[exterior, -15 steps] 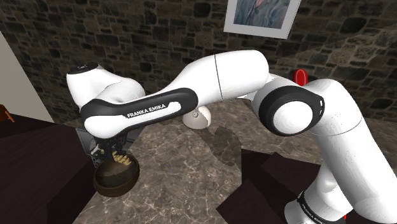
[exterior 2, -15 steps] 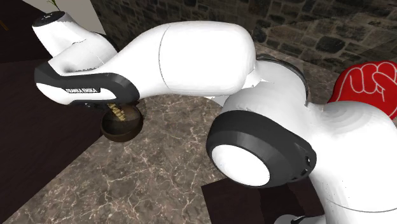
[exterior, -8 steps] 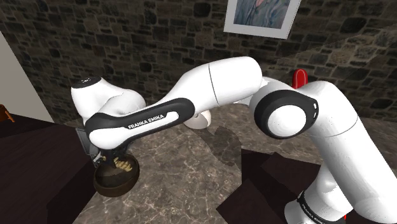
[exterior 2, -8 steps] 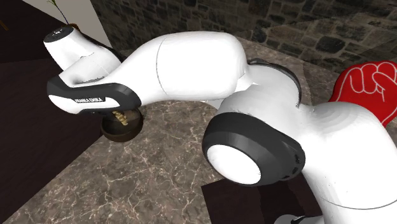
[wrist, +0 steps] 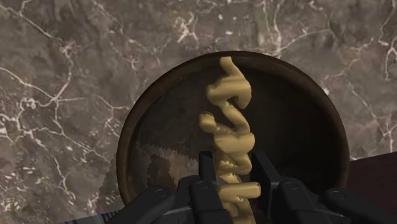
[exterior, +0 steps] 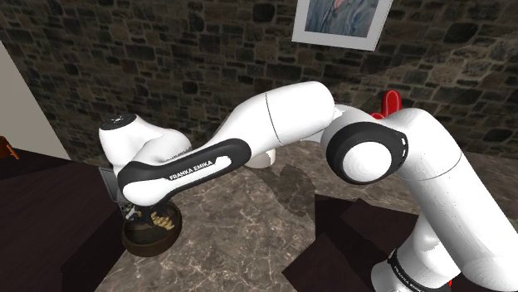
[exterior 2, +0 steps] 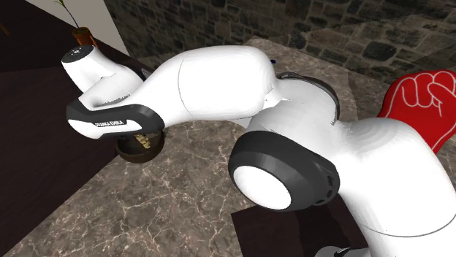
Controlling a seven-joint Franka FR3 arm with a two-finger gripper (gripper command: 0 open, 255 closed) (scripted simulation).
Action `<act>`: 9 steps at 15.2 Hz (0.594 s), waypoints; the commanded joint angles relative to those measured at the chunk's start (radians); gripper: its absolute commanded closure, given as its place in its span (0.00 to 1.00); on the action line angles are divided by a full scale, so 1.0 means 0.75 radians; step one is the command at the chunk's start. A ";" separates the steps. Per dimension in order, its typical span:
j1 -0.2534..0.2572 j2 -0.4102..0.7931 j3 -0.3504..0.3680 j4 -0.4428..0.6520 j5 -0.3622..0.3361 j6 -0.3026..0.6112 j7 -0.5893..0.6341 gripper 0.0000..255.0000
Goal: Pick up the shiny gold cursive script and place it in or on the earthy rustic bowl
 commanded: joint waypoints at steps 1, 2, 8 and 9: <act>0.000 0.001 0.000 -0.001 0.000 0.002 0.000 1.00; 0.000 0.001 0.000 -0.001 0.000 0.002 0.000 1.00; 0.000 0.001 0.000 0.000 0.000 0.001 0.000 0.00; 0.000 0.001 0.000 0.000 0.000 0.001 0.000 0.00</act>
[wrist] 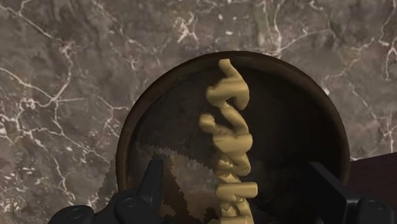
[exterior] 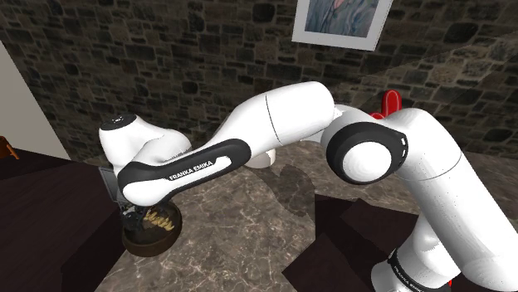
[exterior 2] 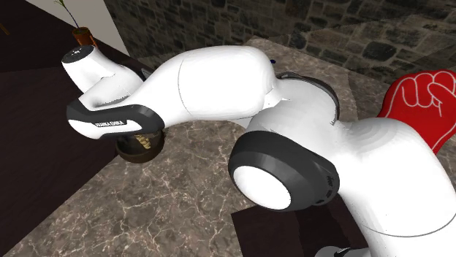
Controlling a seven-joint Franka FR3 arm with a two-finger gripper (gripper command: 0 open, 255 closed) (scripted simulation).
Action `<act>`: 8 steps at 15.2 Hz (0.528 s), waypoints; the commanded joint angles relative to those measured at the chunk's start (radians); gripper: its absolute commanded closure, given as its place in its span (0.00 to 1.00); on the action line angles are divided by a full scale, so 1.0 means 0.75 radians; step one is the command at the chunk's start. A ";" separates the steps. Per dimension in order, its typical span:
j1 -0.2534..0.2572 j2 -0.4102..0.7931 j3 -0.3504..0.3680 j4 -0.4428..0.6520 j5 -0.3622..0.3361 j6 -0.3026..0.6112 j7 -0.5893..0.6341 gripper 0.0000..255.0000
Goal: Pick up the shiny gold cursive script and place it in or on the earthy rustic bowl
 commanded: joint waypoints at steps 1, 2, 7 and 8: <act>0.000 0.000 0.000 0.000 0.000 0.000 0.000 0.00; -0.001 -0.021 0.004 0.010 0.004 -0.030 -0.003 0.00; 0.001 -0.069 0.012 0.053 0.016 -0.121 -0.010 0.00; 0.001 -0.069 0.012 0.054 0.016 -0.121 -0.010 0.00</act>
